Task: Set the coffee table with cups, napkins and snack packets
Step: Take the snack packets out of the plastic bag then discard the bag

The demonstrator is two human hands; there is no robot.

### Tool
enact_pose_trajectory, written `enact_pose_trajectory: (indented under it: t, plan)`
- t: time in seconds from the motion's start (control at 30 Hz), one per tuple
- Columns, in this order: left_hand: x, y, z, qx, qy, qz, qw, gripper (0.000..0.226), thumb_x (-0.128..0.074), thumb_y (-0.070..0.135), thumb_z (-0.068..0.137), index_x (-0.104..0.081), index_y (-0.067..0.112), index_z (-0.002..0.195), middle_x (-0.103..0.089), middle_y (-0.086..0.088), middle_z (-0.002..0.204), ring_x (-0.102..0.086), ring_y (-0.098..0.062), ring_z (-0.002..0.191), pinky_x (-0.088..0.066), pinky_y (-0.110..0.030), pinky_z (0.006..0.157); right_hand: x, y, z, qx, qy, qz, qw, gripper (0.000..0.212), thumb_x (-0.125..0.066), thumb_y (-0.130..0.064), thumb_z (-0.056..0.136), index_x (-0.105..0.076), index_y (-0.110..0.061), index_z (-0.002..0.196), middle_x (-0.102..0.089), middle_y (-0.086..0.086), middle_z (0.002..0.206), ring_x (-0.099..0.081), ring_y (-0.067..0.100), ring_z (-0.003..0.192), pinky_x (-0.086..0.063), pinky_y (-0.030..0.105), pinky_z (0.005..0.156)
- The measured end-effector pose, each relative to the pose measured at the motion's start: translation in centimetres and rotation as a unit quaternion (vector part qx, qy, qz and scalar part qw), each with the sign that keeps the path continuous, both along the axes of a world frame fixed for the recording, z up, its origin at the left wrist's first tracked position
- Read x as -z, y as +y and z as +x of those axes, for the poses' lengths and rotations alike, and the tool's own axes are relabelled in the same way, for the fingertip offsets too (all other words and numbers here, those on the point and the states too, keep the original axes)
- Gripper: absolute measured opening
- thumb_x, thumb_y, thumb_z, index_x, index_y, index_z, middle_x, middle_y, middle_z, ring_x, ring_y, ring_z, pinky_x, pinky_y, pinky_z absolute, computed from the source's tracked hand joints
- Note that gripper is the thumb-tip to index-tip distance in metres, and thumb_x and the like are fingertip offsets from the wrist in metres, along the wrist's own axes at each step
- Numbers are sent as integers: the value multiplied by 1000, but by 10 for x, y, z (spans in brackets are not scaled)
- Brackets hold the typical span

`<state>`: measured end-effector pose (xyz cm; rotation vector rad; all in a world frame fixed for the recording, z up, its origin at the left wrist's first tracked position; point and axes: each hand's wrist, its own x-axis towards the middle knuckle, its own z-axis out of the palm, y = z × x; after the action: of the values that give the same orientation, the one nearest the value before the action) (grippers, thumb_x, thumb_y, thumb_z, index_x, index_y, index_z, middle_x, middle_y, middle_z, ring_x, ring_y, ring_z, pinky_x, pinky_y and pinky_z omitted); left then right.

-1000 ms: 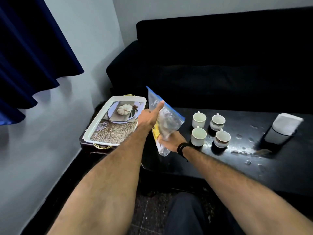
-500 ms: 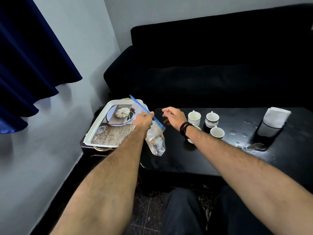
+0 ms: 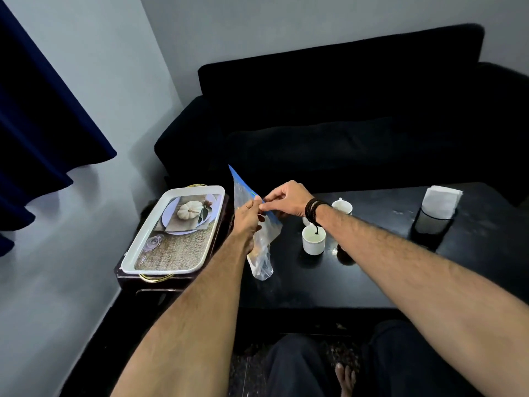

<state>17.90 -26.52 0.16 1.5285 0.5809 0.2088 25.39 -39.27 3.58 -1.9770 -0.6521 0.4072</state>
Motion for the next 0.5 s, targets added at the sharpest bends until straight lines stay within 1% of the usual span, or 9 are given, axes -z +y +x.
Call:
enact_pose_trajectory:
  t: [0.1,0.17,0.2,0.27,0.3,0.33,0.4,0.43,0.5]
  plan:
    - [3,2,5,9,15,-5,1000,29,-56,42,94,-66,22,77,-59,4,73,-49,-10,65,-41,-27,68,2,0,7,12,13,-7,1000,16,-83,-21,75,-79,-10,86,-76,4,80,-69,13,68,-60,27,64]
    - [4,2,5,12,13,5,1000,28,-55,37,95,-65,20,75,-59,4,71,-50,-10,65,-41,-27,67,4,1,9,40,23,-10,999,7,-81,-15,75,-78,-10,80,-74,3,73,-69,13,64,-60,27,60]
    - [4,1,6,12,7,21,1000,29,-55,34,96,-64,19,73,-59,3,69,-51,-10,64,-41,-26,64,6,2,9,59,20,-15,998,5,-80,-14,74,-78,-10,76,-74,3,70,-68,13,61,-60,26,58]
    - [2,-2,9,7,-3,64,998,33,-53,26,98,-61,15,68,-58,-1,64,-50,-10,58,-39,-19,52,9,5,9,86,-12,-39,995,6,-78,-17,73,-79,-11,72,-72,0,65,-66,7,56,-58,23,56]
    - [0,-4,10,3,1,88,996,34,-53,23,97,-60,14,65,-58,-2,62,-51,-11,56,-37,-17,46,9,6,7,94,-28,-49,994,7,-76,-19,73,-79,-13,71,-71,-3,62,-63,2,54,-55,19,54]
    - [-2,-5,12,2,12,108,994,33,-53,21,96,-60,13,65,-58,-4,61,-52,-12,55,-37,-17,43,9,7,6,98,-37,-55,993,8,-75,-20,74,-79,-14,71,-68,-7,59,-60,-1,51,-52,16,52]
    - [-6,-4,12,21,50,134,989,29,-52,20,93,-62,9,67,-62,-6,60,-56,-14,50,-37,-23,45,9,7,4,94,-33,-56,993,9,-73,-22,77,-79,-16,72,-66,-13,57,-57,-6,48,-46,9,49]
    - [-8,-2,12,41,63,151,986,29,-51,19,92,-62,8,67,-63,-6,58,-57,-14,47,-37,-26,47,9,5,3,89,-30,-59,994,9,-73,-22,78,-79,-17,73,-66,-14,58,-58,-7,48,-45,7,49]
    - [-8,1,11,76,71,214,971,34,-49,16,92,-61,7,61,-62,-6,54,-55,-13,44,-39,-28,51,10,4,0,89,-39,-70,993,7,-73,-19,78,-79,-17,73,-70,-9,66,-61,-3,57,-46,9,53]
